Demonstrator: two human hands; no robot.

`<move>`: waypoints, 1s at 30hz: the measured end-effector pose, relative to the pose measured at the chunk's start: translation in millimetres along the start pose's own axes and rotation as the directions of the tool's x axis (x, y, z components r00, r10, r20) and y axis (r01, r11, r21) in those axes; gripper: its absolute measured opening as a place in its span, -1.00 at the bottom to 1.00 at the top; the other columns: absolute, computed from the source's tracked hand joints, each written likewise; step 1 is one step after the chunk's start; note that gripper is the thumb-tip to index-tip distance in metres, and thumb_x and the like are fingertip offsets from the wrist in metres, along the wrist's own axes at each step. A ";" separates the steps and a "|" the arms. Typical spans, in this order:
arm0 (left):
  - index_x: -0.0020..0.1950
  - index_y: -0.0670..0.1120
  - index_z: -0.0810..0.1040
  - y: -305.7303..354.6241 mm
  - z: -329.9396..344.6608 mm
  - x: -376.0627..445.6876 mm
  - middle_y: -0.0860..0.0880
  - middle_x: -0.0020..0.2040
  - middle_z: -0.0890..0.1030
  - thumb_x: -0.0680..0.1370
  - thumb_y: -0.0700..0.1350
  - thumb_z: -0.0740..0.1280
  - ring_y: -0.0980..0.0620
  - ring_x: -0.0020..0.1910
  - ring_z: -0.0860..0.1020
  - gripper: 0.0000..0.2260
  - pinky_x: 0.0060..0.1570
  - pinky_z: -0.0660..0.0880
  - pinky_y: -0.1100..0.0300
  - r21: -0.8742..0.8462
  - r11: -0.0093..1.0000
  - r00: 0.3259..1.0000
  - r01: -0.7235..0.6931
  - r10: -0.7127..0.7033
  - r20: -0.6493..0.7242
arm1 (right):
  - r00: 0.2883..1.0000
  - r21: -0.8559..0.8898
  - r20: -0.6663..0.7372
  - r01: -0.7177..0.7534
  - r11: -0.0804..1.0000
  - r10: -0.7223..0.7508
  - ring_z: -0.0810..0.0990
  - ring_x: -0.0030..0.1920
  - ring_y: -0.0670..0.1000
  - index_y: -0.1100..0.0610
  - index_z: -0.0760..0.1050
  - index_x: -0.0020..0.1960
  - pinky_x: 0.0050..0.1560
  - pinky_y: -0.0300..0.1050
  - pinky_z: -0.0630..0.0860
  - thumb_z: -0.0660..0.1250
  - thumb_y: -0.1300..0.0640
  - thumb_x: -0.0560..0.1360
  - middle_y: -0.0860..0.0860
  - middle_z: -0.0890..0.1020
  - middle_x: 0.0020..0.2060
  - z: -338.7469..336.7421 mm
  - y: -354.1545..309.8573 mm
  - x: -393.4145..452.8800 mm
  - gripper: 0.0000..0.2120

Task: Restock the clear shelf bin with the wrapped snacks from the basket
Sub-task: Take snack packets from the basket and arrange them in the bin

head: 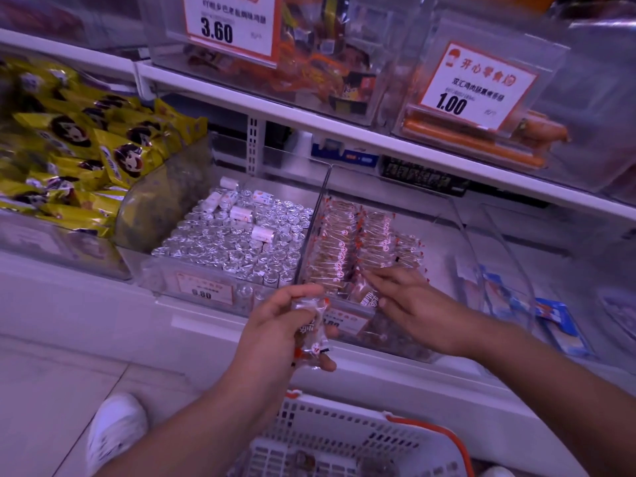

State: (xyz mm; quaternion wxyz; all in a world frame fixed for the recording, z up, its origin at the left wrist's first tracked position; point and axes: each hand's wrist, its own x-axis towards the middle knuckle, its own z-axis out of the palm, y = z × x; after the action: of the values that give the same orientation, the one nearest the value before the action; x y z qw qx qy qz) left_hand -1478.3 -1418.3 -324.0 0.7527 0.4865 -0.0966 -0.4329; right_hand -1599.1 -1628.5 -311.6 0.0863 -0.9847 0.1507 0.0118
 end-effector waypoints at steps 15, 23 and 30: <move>0.04 -0.14 0.67 -3.5 2.1 4.0 -0.22 -0.07 0.68 0.58 -0.38 0.23 -0.10 -0.25 0.68 -0.74 -0.51 0.55 0.10 0.007 1.000 1.000 0.014 -0.014 -0.025 | 0.978 0.341 -0.056 -0.172 0.924 0.203 0.55 -0.27 -0.36 0.04 0.61 0.10 -0.20 -0.51 0.40 0.56 0.19 0.35 -0.23 0.57 -0.22 -10.0 -9.7 20.8 -0.66; 0.02 -0.12 0.68 -3.2 -0.2 3.8 -0.25 0.02 0.67 0.58 -0.39 0.23 -0.09 -0.25 0.69 -0.73 -0.49 0.56 0.09 0.012 1.000 1.000 0.025 -0.025 -0.018 | 0.992 0.216 0.051 -0.120 0.969 0.111 0.49 -0.39 -0.17 -0.13 0.65 -0.21 -0.24 -0.21 0.47 0.49 0.19 0.38 -0.01 0.62 -0.35 -26.9 -11.6 24.1 -0.80; 0.01 -0.13 0.68 -1.0 2.7 2.0 -0.30 0.07 0.64 0.58 -0.39 0.23 -0.10 -0.26 0.69 -0.73 -0.50 0.55 0.09 0.029 0.999 0.999 0.035 -0.035 -0.004 | 0.989 -0.125 0.148 0.014 0.992 0.004 0.55 -0.24 0.10 0.11 0.57 -0.25 -0.19 0.00 0.52 0.45 0.14 0.37 0.10 0.59 -0.29 -32.3 -24.5 37.4 -0.92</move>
State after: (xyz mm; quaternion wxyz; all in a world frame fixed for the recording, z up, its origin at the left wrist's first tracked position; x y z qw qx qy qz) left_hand -1479.1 -1421.7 -324.0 0.7381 0.4997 -0.0929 -0.4437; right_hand -1556.2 -1622.1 -277.5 0.0348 -0.9850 0.1403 0.0940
